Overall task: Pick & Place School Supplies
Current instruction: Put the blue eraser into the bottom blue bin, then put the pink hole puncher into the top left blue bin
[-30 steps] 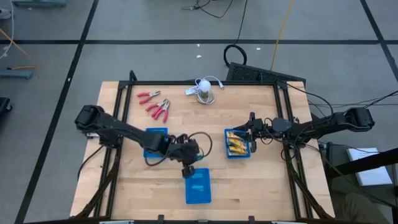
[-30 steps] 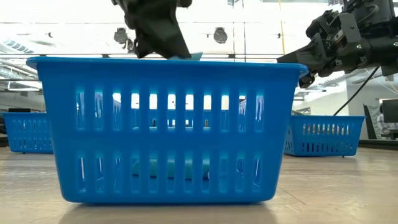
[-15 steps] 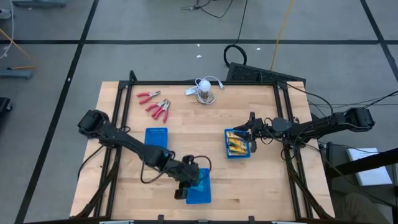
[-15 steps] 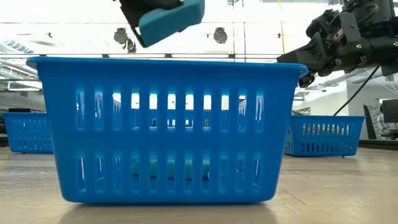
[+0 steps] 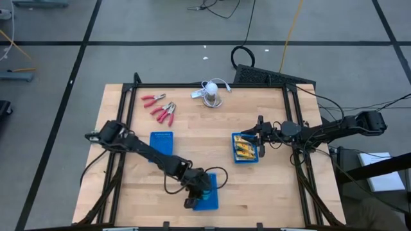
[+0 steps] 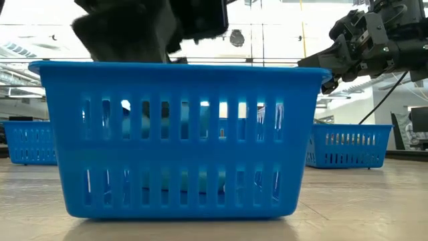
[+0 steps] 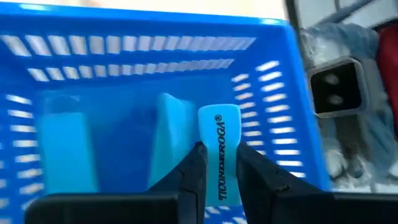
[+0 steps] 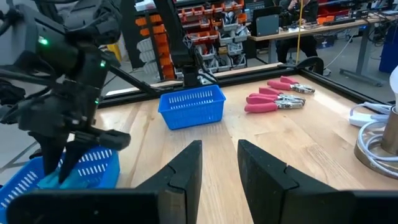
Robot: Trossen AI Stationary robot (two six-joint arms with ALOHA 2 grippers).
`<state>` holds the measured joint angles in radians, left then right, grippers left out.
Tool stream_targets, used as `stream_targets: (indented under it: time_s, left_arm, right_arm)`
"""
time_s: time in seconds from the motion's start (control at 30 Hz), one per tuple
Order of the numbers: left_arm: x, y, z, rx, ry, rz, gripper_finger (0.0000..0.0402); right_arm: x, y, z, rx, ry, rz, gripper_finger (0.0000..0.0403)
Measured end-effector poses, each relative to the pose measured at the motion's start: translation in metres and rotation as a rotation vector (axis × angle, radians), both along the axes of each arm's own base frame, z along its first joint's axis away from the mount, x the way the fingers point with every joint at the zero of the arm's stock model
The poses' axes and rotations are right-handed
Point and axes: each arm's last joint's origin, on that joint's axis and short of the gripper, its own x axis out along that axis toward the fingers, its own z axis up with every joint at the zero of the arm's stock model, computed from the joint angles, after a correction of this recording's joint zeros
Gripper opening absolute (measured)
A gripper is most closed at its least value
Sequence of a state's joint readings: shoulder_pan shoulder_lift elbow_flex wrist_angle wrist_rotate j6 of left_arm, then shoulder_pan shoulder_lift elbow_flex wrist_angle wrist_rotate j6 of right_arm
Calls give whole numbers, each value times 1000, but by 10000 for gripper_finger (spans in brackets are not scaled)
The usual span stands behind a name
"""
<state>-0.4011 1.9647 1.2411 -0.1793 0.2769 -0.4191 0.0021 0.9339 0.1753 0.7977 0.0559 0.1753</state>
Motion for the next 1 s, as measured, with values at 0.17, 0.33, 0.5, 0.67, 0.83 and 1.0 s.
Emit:
stream_targets:
  time_s: [0.17, 0.33, 0.5, 0.67, 0.83, 1.0]
  left_arm:
    - [4, 9, -3, 33, 8, 67, 67]
    - [6, 12, -2, 29, -8, 78, 68]
    - [6, 11, -2, 21, -6, 80, 72]
    - [7, 10, -1, -4, -5, 93, 130]
    - [8, 11, 0, -33, -4, 75, 206]
    - [10, 23, 7, -80, 15, 81, 252]
  right_arm:
    - [0, 0, 0, 0, 3, 0, 93]
    - [0, 0, 0, 0, 3, 0, 93]
    - [0, 0, -1, 0, 5, 0, 93]
    - [0, 0, -1, 0, 5, 0, 93]
    - [0, 0, -1, 0, 6, 0, 93]
    - [0, 0, -1, 0, 6, 0, 93]
